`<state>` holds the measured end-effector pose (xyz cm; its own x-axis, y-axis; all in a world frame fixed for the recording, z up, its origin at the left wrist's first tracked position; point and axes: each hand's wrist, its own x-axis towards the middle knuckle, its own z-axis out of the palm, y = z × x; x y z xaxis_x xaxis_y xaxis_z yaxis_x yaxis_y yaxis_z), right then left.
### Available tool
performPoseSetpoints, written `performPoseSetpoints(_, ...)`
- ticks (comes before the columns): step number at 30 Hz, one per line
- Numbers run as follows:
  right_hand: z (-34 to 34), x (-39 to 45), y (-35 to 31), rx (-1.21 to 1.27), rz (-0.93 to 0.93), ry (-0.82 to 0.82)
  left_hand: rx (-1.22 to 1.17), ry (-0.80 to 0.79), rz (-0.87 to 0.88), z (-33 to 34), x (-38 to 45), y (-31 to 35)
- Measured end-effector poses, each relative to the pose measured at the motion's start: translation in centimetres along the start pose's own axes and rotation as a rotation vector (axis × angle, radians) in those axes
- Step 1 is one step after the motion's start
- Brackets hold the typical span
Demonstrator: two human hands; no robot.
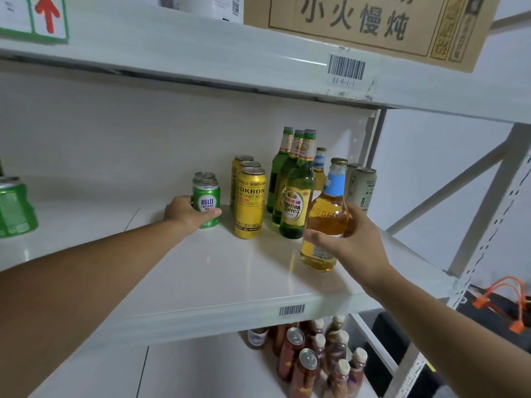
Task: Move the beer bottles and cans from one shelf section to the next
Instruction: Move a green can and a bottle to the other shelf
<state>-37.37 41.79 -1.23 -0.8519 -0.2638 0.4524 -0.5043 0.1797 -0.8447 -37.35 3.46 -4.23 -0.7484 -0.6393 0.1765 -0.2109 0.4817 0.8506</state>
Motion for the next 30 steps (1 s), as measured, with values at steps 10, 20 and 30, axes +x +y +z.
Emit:
performPoseSetpoints(10,-5.6,2.5,4.0,0.018,0.051,0.061,0.186,0.211,0.221,-2.1,-7.1,2.2)
performPoseSetpoints(20,-6.0,9.4,9.4,0.014,0.06,0.018,0.551,0.044,0.358,2.3,-15.1,6.3)
performPoseSetpoints(30,-3.0,15.0,11.4,-0.048,0.065,-0.08,0.62,0.011,0.57,9.5,-16.7,13.2)
